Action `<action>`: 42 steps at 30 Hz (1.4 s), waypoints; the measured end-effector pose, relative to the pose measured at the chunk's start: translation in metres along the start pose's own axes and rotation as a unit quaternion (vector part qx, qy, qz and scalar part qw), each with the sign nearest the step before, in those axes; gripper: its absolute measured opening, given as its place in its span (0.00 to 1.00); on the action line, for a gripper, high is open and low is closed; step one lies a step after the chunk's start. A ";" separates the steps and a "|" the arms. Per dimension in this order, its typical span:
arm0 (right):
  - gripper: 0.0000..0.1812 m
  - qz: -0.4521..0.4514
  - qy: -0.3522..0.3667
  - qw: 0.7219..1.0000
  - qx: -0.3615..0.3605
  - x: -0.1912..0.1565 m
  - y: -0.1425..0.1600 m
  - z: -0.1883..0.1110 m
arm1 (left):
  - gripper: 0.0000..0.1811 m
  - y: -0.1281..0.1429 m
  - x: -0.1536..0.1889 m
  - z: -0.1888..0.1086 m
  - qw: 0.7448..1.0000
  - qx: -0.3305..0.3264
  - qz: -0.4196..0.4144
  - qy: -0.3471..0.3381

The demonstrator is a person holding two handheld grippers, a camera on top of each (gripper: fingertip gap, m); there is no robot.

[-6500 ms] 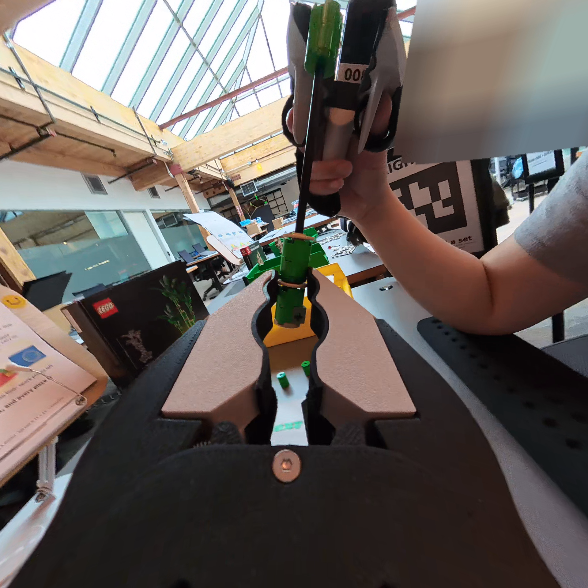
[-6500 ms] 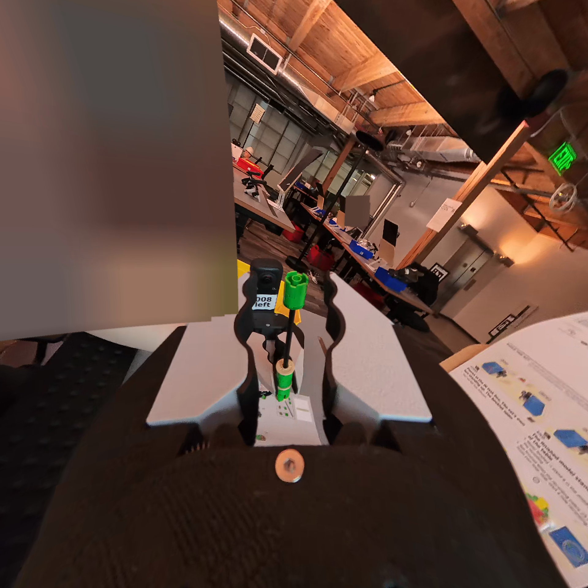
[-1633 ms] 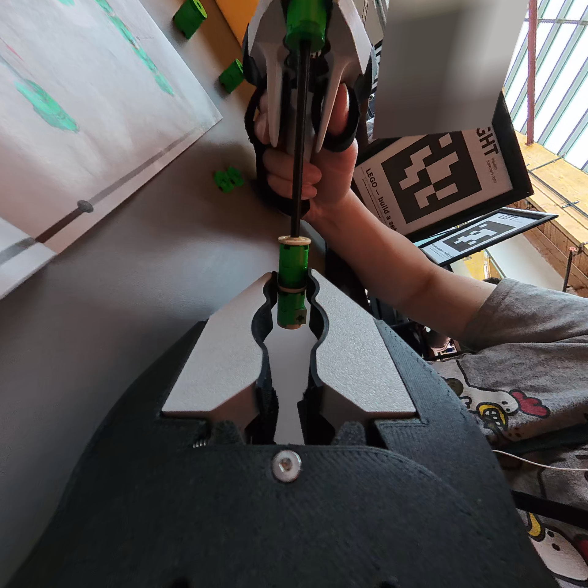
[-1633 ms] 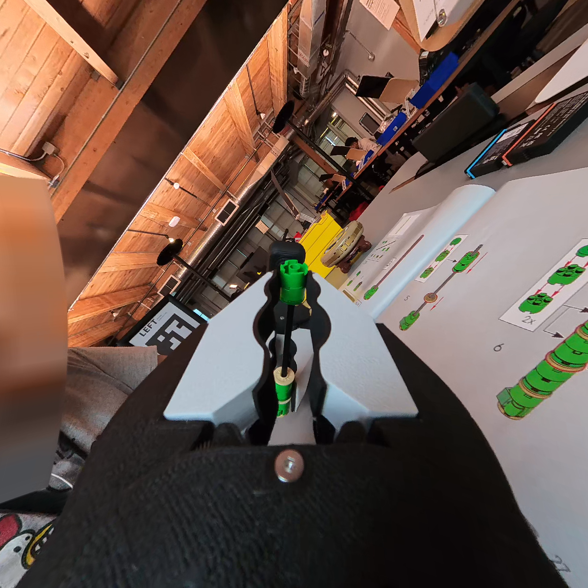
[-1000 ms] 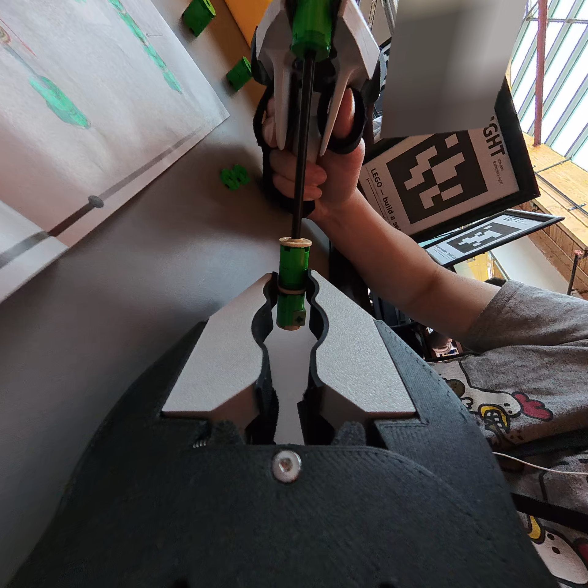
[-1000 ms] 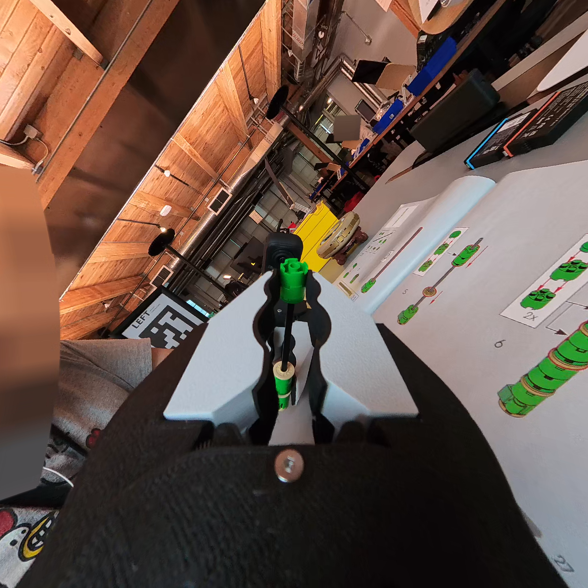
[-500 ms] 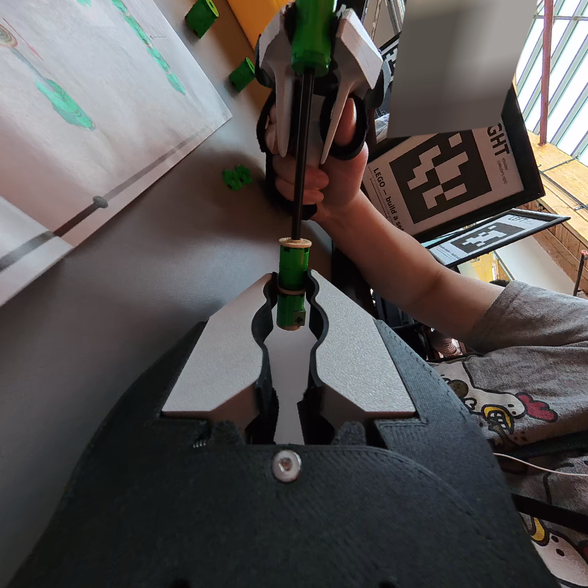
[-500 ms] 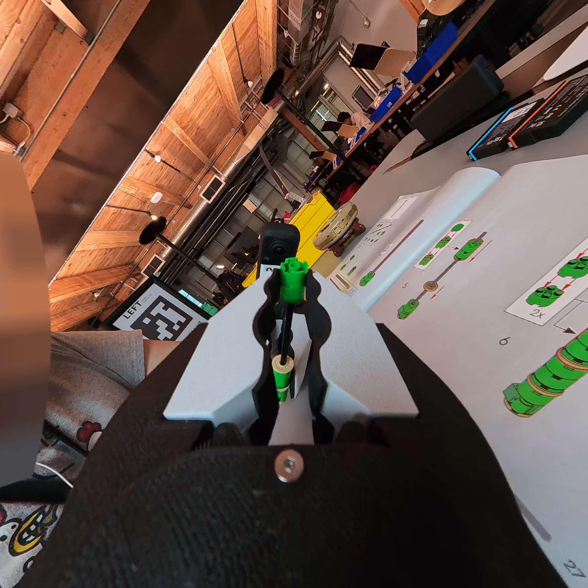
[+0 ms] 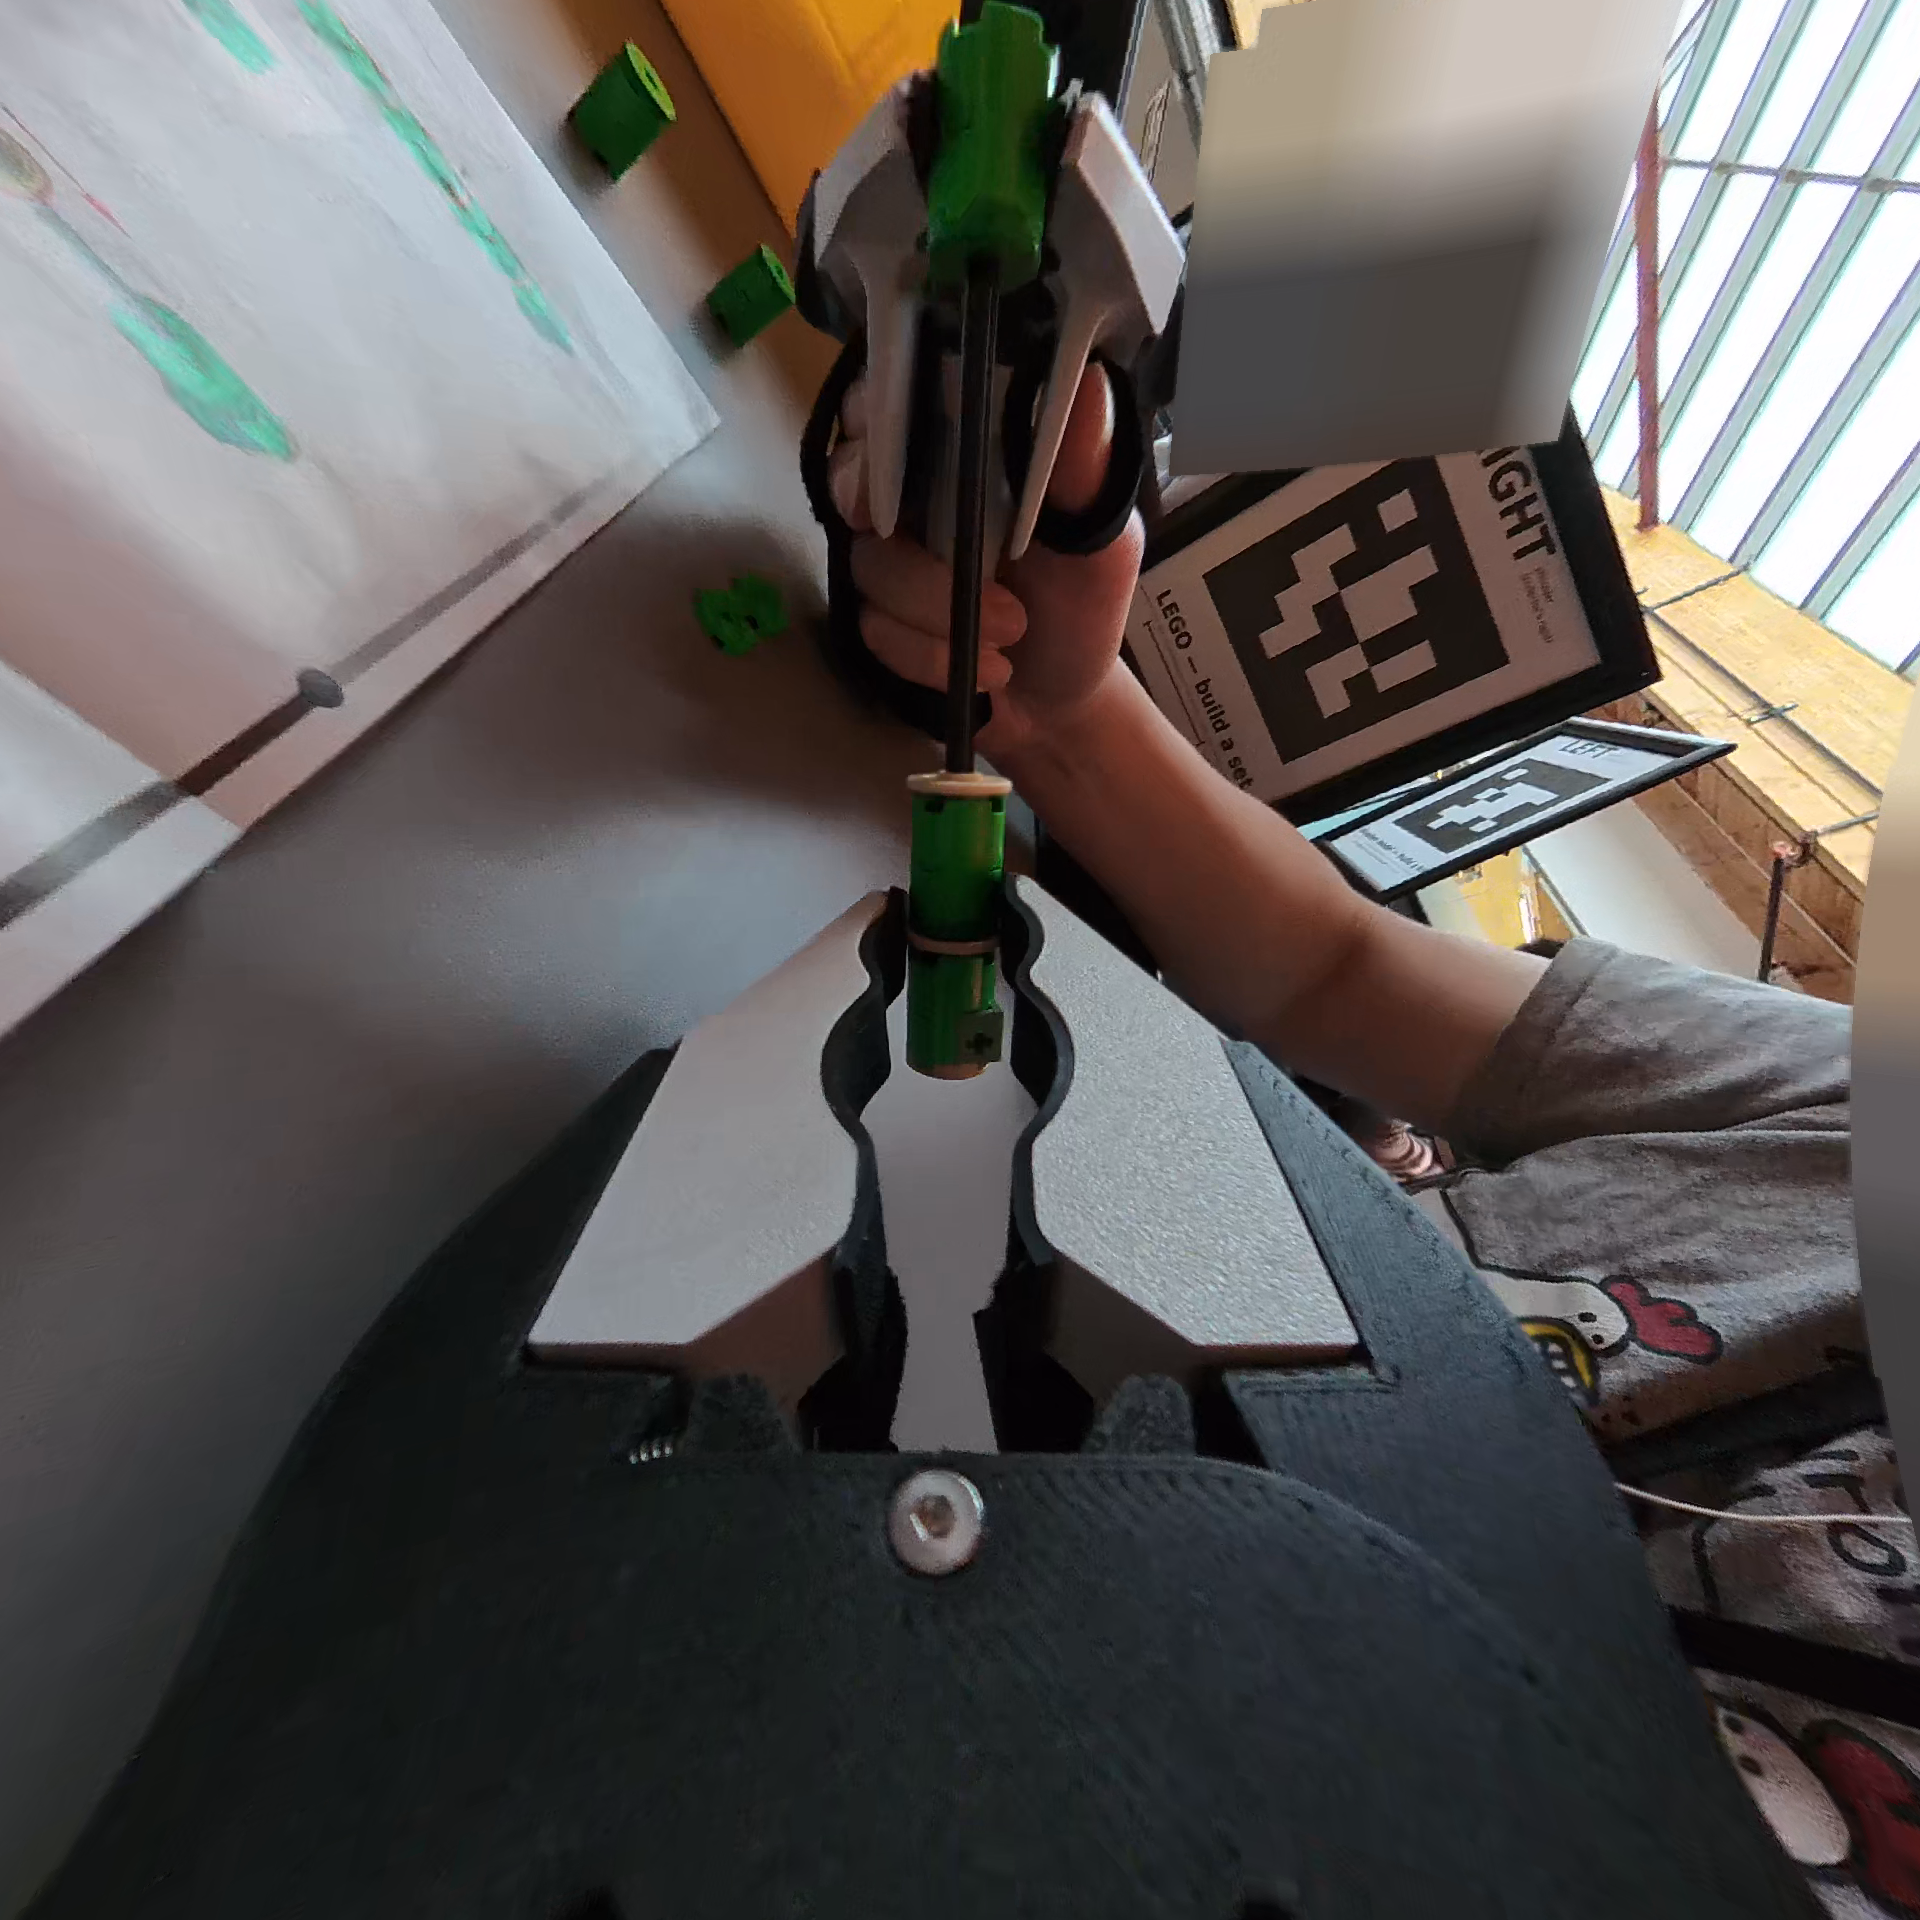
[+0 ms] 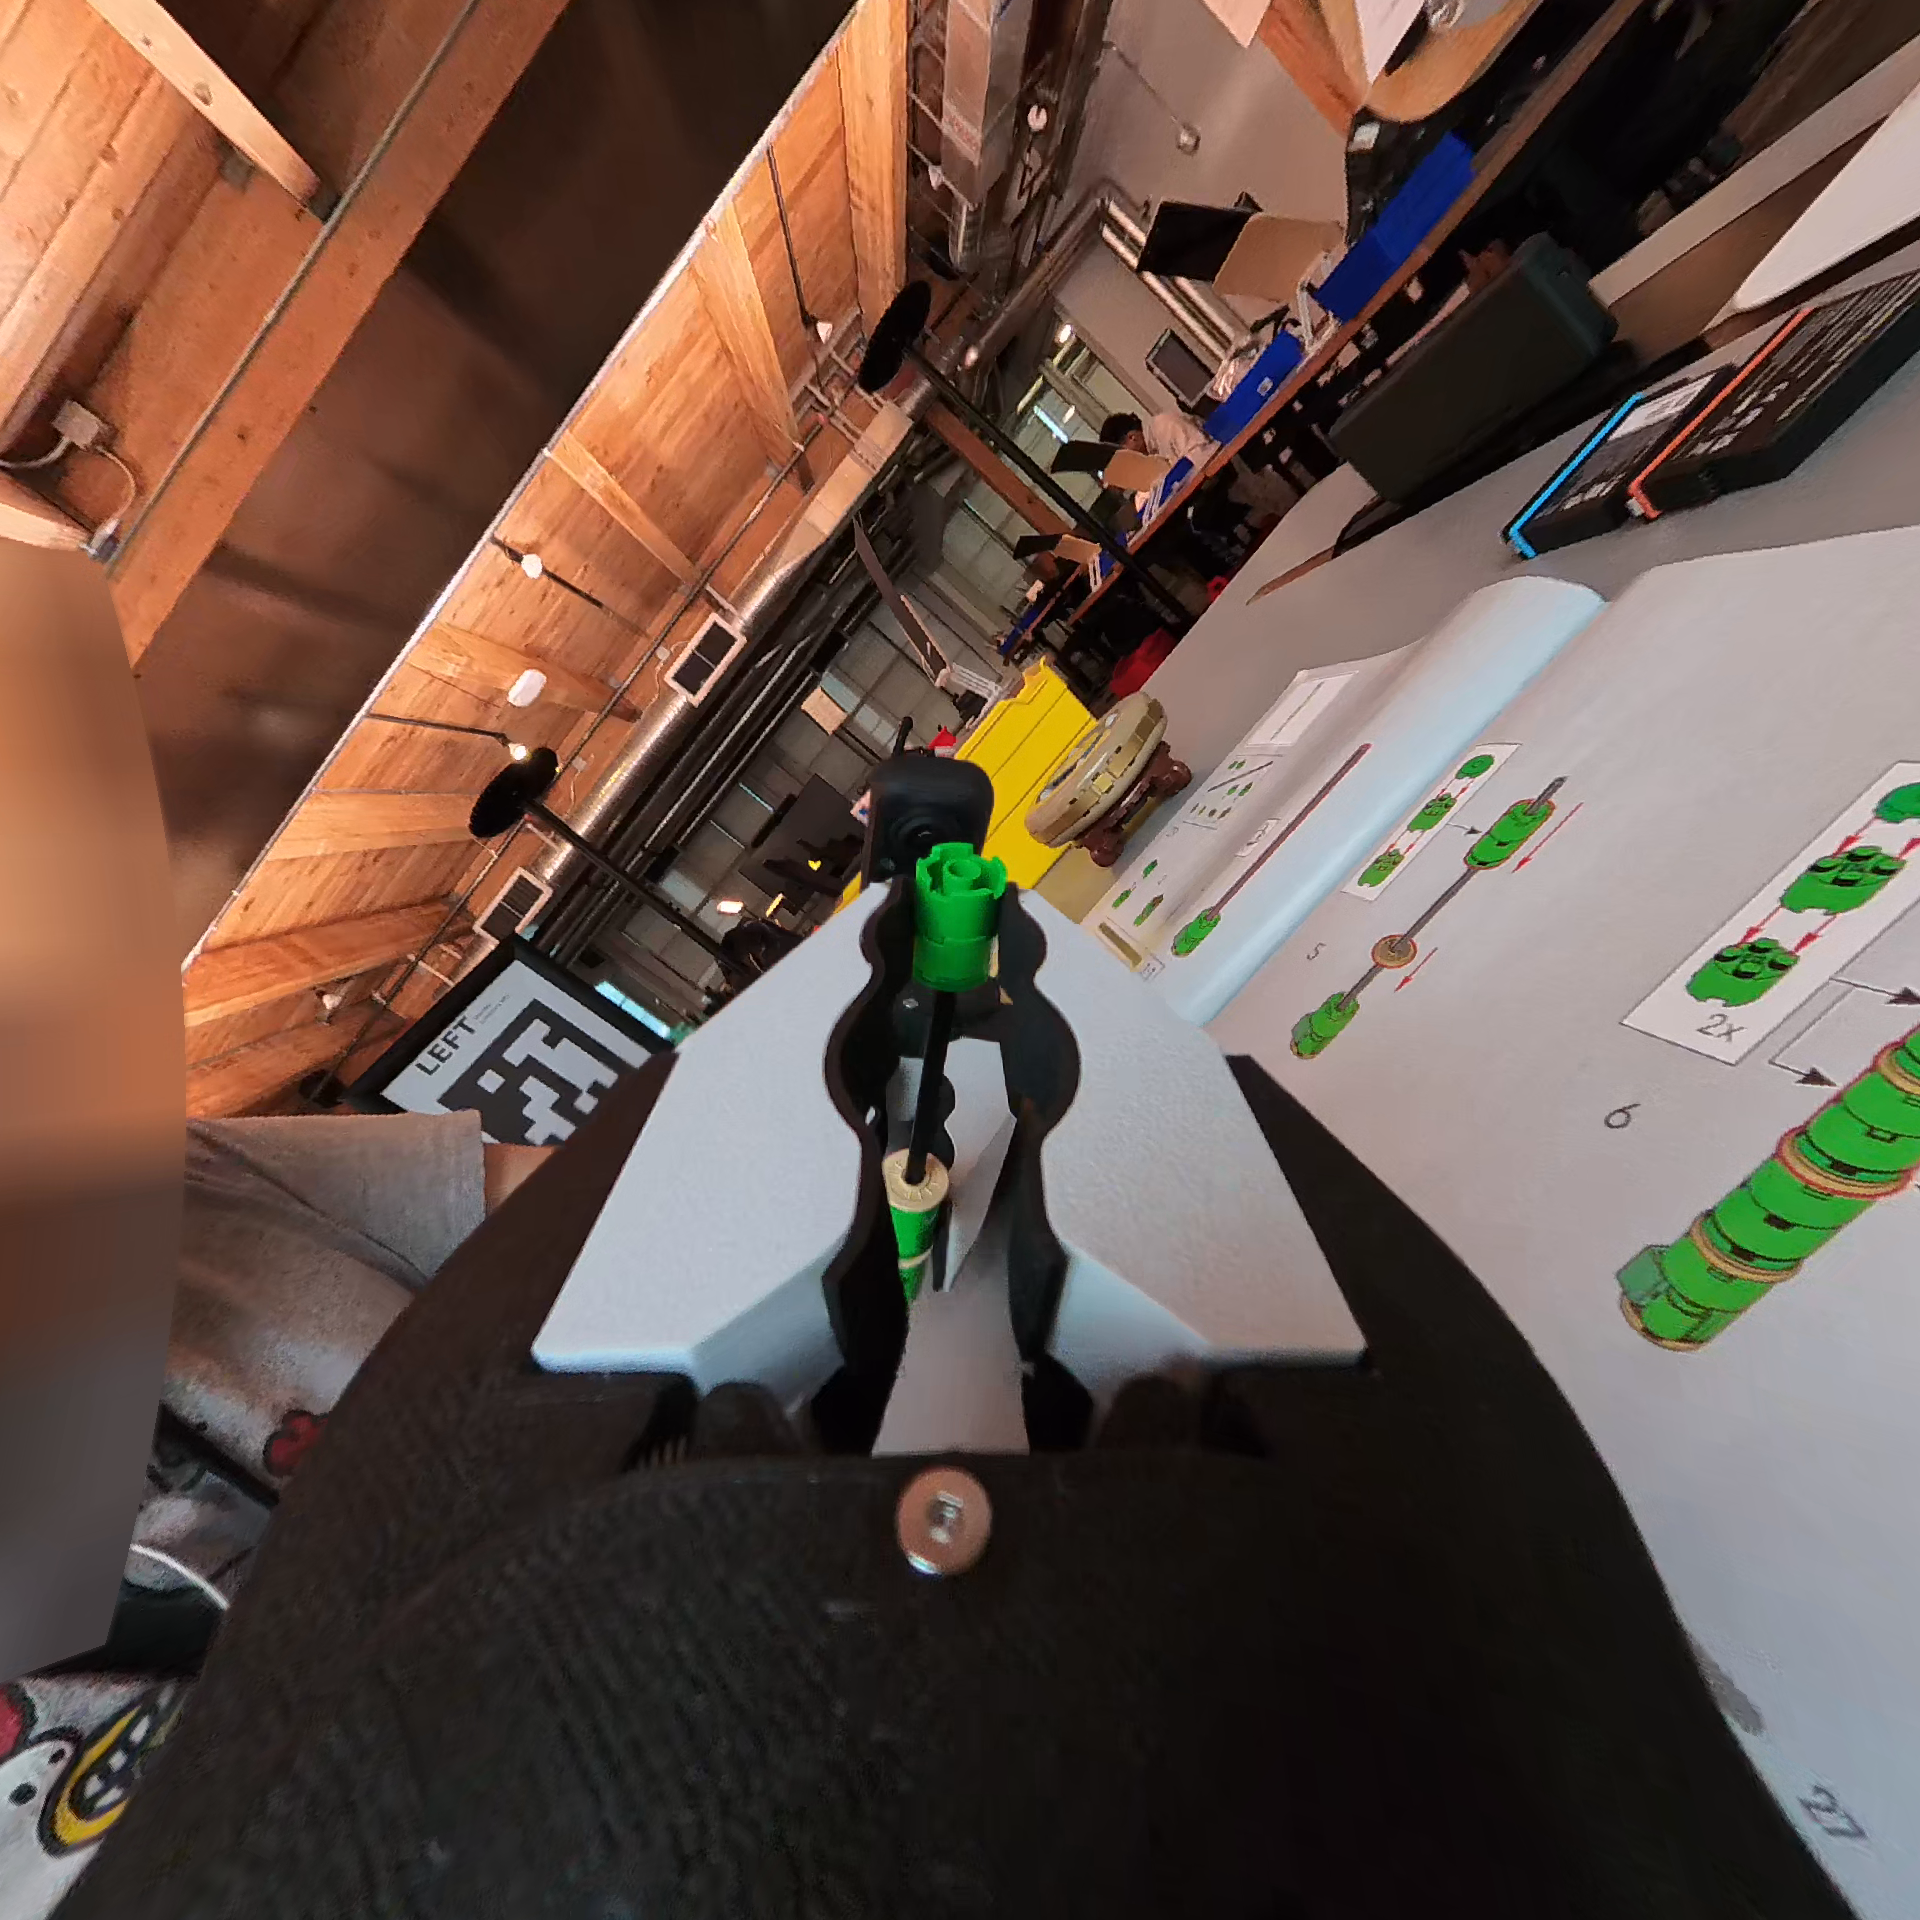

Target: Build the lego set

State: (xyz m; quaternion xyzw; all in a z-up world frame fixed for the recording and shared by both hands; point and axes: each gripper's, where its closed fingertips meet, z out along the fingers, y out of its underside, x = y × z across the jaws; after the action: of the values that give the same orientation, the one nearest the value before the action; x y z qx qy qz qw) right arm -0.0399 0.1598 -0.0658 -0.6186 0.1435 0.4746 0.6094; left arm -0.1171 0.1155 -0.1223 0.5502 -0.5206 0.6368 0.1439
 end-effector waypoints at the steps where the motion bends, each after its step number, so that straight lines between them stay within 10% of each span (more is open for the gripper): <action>1: 0.08 0.003 -0.002 1.000 0.004 0.000 -0.002 -0.001 | 0.08 -0.001 0.000 -0.001 1.000 0.004 0.002 0.002; 25: 0.08 0.061 -0.027 0.996 0.056 0.004 -0.021 -0.011 | 0.23 0.008 -0.002 -0.002 0.994 -0.048 0.089 -0.046; 42: 0.07 0.094 -0.040 0.991 0.082 0.007 -0.029 -0.014 | 0.07 0.011 0.004 0.003 0.991 -0.054 0.118 -0.041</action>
State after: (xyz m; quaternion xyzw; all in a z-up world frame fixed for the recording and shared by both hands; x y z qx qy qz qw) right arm -0.0092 0.1564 -0.0559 -0.5314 0.2149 0.5405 0.6159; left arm -0.1247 0.1068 -0.1247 0.5018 -0.6209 0.5974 0.0761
